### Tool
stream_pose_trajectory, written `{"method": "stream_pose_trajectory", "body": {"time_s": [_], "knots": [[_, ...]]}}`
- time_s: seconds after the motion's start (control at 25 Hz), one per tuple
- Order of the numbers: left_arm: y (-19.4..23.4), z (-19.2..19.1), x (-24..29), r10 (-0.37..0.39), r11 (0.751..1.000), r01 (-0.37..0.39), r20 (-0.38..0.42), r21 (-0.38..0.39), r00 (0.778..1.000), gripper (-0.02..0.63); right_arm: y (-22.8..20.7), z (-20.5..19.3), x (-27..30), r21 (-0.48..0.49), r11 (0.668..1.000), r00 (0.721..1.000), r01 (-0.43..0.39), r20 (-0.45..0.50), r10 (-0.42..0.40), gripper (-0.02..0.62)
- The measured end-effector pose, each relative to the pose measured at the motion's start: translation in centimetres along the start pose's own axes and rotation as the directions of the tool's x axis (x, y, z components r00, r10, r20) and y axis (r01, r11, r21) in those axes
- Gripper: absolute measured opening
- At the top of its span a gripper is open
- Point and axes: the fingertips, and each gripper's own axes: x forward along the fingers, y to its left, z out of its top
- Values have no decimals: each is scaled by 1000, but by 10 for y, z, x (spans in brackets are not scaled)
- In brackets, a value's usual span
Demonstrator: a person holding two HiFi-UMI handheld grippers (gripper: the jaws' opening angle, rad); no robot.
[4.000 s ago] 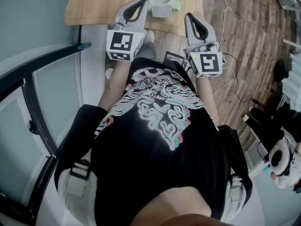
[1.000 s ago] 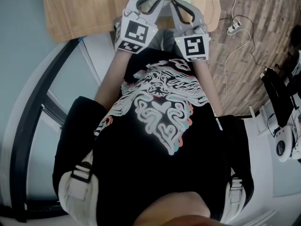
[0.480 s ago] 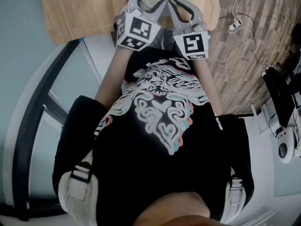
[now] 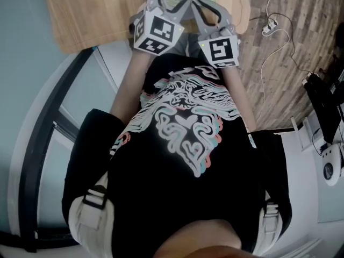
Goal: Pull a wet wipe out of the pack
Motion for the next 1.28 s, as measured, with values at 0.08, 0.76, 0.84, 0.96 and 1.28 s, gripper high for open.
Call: {"method": "stream_pose_trajectory", "body": {"time_s": [0.08,0.76,0.84,0.96,1.28], "knots": [[0,0,0,1,1000,-1,-13,19,1000,141,0,1,-1,-2,1000,1000,-1,3,1,34],[-10,8,0,5,970,21,-109,242,994,51,-4,-1,-3,-4,1000,1000,-11,-3,11,34],[-10,7,1,-4,971,31,-113,236,994,44,-4,0,-3,-2,1000,1000,-17,-6,17,34],[-12,-3,3,-34,974,58,-110,220,993,7,-2,-1,-3,-13,999,999,-35,-13,35,34],[-7,-7,0,-96,993,100,-63,59,993,-2,9,1,5,4,998,998,-59,-17,59,34]]}}
